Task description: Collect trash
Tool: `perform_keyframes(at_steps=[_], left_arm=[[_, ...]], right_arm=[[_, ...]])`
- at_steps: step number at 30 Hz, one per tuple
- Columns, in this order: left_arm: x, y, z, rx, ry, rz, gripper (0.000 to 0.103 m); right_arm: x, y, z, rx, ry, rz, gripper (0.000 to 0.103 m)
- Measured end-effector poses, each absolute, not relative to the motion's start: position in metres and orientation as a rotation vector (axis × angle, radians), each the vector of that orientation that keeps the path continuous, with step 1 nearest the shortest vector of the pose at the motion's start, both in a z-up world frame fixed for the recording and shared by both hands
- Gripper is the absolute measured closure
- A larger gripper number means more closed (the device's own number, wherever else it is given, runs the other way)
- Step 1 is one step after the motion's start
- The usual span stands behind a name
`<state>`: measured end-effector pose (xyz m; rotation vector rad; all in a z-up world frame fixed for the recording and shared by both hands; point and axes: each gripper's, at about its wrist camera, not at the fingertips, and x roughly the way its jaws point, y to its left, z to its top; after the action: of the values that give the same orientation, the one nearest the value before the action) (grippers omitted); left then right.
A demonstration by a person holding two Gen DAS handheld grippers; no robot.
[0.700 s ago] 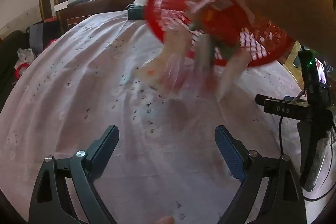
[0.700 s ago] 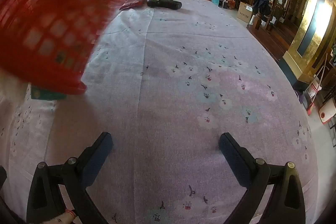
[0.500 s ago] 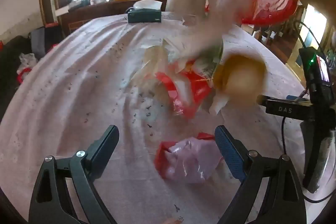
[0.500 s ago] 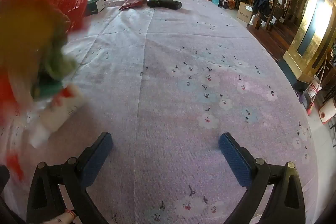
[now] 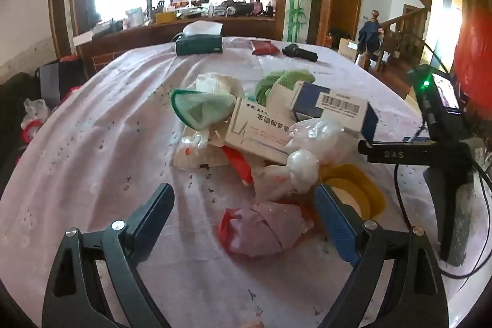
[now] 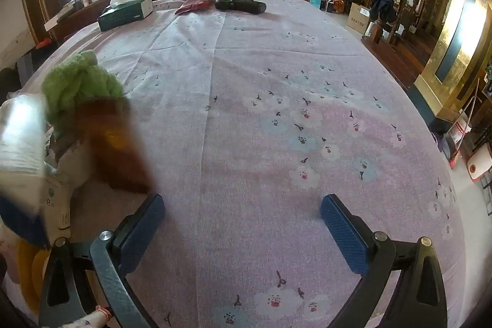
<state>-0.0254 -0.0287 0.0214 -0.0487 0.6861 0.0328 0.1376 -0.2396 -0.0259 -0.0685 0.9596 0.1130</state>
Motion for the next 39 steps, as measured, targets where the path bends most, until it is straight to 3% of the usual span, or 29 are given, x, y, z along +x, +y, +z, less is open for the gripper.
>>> perform_keyframes(at_steps=[34, 39], left_arm=[[-0.054, 0.001, 0.055, -0.135, 0.692, 0.213, 0.012], [-0.063, 0.001, 0.058, -0.129, 0.693, 0.231, 0.012]], right_arm=[[0.129, -0.244, -0.021, -0.036, 0.985, 0.116, 0.001], [0.08, -0.253, 0.026, 0.027, 0.831, 0.14, 0.001]])
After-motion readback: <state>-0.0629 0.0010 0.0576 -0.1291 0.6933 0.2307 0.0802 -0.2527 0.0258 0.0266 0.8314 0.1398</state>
